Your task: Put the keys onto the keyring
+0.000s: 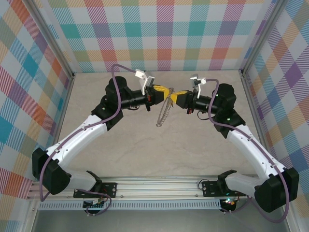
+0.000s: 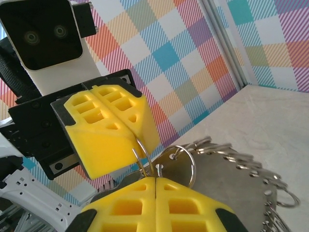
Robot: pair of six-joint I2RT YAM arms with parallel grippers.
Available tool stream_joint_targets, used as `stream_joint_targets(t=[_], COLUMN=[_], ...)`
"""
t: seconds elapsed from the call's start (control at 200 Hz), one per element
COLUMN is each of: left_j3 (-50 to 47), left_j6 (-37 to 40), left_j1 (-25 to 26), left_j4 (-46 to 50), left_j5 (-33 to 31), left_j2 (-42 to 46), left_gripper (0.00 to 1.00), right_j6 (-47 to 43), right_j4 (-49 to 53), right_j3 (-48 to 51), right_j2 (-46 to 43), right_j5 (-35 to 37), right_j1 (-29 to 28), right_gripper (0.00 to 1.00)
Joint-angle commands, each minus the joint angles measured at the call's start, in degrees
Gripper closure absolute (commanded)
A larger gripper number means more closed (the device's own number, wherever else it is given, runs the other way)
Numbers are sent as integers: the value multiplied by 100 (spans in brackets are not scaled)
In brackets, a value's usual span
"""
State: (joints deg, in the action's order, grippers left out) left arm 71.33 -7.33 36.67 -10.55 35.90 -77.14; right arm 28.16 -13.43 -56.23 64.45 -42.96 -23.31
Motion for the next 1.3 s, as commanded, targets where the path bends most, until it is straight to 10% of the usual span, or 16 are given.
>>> stream_joint_targets(t=[0.0,0.17,1.295], left_j3=[-16,-157,-550], left_j6=[-127,-180,-2572], left_j1=[78,78,16], left_j4=[-765,-925,-3657], left_j5=[-168,-396,-592], left_j2=[212,226,-794], left_gripper=[100,100,100], right_j6=[7,648,2563], right_j4=[284,-170,-3166], right_j3=[-95,162,326], right_j2=[-80,-386,639], right_j5=[-216,-100,296], right_j1=[100,817,547], right_gripper=[85,70,75])
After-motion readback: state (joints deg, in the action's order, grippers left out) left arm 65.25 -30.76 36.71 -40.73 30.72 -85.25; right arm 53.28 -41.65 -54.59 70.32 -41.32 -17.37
